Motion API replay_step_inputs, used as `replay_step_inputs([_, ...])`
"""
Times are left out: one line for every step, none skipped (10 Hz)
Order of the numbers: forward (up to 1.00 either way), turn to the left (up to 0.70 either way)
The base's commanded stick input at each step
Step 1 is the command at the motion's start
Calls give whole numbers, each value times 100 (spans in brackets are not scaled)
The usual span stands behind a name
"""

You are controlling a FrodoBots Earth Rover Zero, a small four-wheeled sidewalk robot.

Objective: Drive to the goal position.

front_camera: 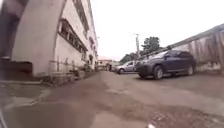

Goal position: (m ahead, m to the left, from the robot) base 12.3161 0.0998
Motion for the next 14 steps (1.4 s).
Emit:
replay_step_inputs([70,0])
replay_step_inputs([70,0])
replay_step_inputs([70,0])
replay_step_inputs([70,0])
replay_step_inputs([70,0])
replay_step_inputs([70,0])
replay_step_inputs([70,0])
replay_step_inputs([70,0])
replay_step_inputs([70,0])
replay_step_inputs([70,0])
replay_step_inputs([70,0])
replay_step_inputs([70,0])
replay_step_inputs([70,0])
replay_step_inputs([70,0])
